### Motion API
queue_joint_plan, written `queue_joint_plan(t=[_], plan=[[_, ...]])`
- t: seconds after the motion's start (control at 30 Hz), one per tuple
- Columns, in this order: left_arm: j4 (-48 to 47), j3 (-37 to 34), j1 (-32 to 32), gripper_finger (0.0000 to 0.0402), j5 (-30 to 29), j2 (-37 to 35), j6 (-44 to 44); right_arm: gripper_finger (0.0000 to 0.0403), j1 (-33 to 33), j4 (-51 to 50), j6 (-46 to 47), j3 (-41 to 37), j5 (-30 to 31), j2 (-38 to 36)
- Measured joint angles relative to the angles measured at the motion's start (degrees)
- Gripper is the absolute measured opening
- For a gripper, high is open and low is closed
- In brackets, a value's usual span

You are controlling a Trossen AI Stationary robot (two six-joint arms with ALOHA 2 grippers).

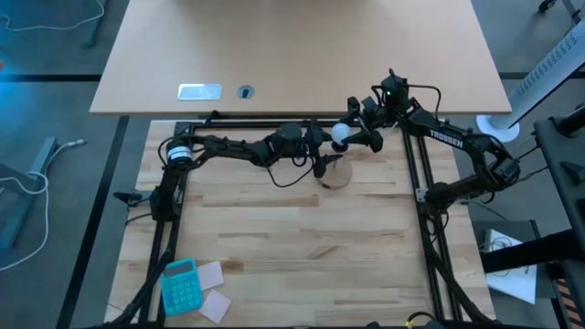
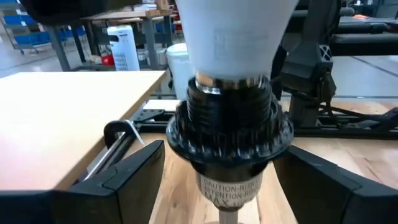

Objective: Screw lightbulb
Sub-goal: Insert the lightbulb into the lamp

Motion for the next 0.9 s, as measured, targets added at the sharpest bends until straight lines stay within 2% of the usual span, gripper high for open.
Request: queue_joint_plan(t=[0.33, 0.57, 0.73, 0.9], plan=[[2.6, -0.1, 0.0, 0.029, 1.0, 0.5, 0.6, 0.0277, 0.0, -6.8, -5.1, 0.0, 4.4, -2.9], [7.4, 0.2, 0.0, 0.0288, 1.8, 3.7, -0.8, 0.0277, -0.5, -7.5, -5.2, 0.0, 8.1, -4.8], [10.4, 0.4, -0.1, 0.028, -0.4, 4.2, -0.3, 0.0277, -0.4, -7.9, -4.2, -0.1, 8.2, -4.9], [10.4, 0.8, 0.1, 0.0272, 0.0, 4.2, -0.1, 0.0277, -0.4, -7.8, -3.3, -0.3, 8.2, -5.0]])
